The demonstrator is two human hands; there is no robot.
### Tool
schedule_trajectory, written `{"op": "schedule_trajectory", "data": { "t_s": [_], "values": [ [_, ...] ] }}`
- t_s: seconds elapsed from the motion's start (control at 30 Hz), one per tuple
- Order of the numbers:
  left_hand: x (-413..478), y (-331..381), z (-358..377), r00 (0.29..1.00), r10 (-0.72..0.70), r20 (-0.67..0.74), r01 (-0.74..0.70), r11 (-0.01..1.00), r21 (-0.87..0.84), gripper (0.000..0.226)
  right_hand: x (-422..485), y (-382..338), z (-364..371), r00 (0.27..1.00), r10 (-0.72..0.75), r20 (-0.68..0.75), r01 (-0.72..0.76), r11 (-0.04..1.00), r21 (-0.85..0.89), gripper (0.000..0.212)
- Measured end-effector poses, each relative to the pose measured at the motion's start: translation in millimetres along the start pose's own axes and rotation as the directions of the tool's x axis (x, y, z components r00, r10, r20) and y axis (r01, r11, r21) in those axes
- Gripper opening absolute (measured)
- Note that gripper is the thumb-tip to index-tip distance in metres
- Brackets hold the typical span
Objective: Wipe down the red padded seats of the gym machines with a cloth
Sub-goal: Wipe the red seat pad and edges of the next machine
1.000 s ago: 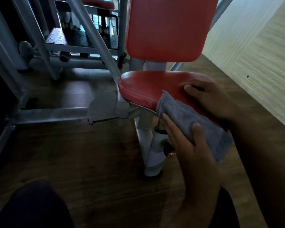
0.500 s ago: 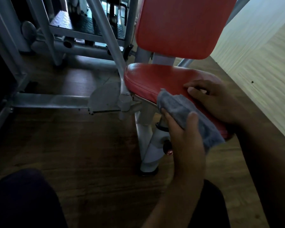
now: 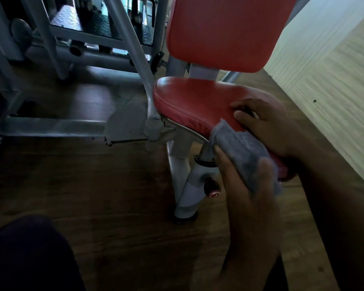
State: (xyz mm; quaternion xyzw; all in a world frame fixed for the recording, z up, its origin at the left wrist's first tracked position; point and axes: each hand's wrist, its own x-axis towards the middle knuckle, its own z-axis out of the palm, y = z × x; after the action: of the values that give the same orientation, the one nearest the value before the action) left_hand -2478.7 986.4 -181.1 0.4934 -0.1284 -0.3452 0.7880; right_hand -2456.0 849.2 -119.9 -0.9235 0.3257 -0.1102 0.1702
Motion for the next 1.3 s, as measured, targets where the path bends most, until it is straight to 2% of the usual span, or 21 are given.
{"op": "schedule_trajectory", "data": {
  "t_s": [0.1, 0.23, 0.33, 0.4, 0.5, 0.57, 0.67, 0.8, 0.9, 0.97, 1.07, 1.2, 1.3],
  "values": [
    [23, 2, 0, 0.998, 0.027, -0.048, -0.030, 0.998, -0.055, 0.071, -1, -1, 0, 0.999, -0.042, -0.006, 0.042, 0.999, -0.008, 0.028],
    [10, 0, 2, 0.996, 0.044, -0.077, -0.039, 0.997, 0.063, 0.074, 0, 0, 0, 1.000, -0.021, -0.006, 0.021, 1.000, 0.004, 0.031],
    [19, -15, 8, 0.976, 0.141, -0.167, -0.112, 0.979, 0.172, 0.058, 0, 2, 0, 1.000, -0.024, 0.005, 0.024, 1.000, 0.016, 0.031],
    [25, -21, 13, 0.942, 0.245, -0.227, -0.191, 0.952, 0.238, 0.061, 0, 3, 1, 1.000, -0.019, 0.007, 0.019, 0.999, 0.034, 0.030],
    [25, -24, 21, 0.926, 0.263, -0.271, -0.211, 0.955, 0.207, 0.061, 1, 3, 1, 1.000, -0.015, 0.017, 0.015, 0.999, 0.037, 0.030],
    [22, -24, 26, 0.919, 0.287, -0.271, -0.240, 0.952, 0.192, 0.062, 0, 3, 0, 1.000, -0.015, 0.028, 0.014, 0.999, 0.045, 0.031],
    [2, -29, 28, 0.897, 0.380, -0.228, -0.309, 0.906, 0.290, 0.063, -1, 2, -1, 0.999, -0.016, 0.035, 0.013, 0.995, 0.098, 0.022],
    [1, -23, 24, 0.945, 0.292, -0.147, -0.255, 0.939, 0.229, 0.067, -1, 0, -1, 0.999, -0.027, 0.041, 0.022, 0.992, 0.121, 0.017],
    [16, -22, 20, 0.927, 0.330, -0.176, -0.276, 0.922, 0.272, 0.071, 0, 0, -2, 0.998, -0.030, 0.054, 0.025, 0.994, 0.104, 0.018],
    [1, -23, 19, 0.922, 0.359, -0.143, -0.296, 0.895, 0.334, 0.072, 0, 1, -1, 0.998, -0.026, 0.054, 0.020, 0.994, 0.109, 0.017],
    [-1, -15, 15, 0.963, 0.253, -0.095, -0.231, 0.953, 0.196, 0.077, -2, 0, -2, 0.998, -0.026, 0.058, 0.020, 0.995, 0.101, 0.015],
    [22, -11, 12, 0.965, 0.227, -0.129, -0.201, 0.962, 0.185, 0.082, -4, 1, -2, 0.999, -0.010, 0.051, 0.004, 0.994, 0.107, 0.023],
    [-2, -10, 9, 0.974, 0.220, -0.059, -0.204, 0.958, 0.203, 0.082, -1, -1, -5, 0.998, -0.005, 0.061, 0.002, 0.998, 0.058, 0.029]
  ]
}}
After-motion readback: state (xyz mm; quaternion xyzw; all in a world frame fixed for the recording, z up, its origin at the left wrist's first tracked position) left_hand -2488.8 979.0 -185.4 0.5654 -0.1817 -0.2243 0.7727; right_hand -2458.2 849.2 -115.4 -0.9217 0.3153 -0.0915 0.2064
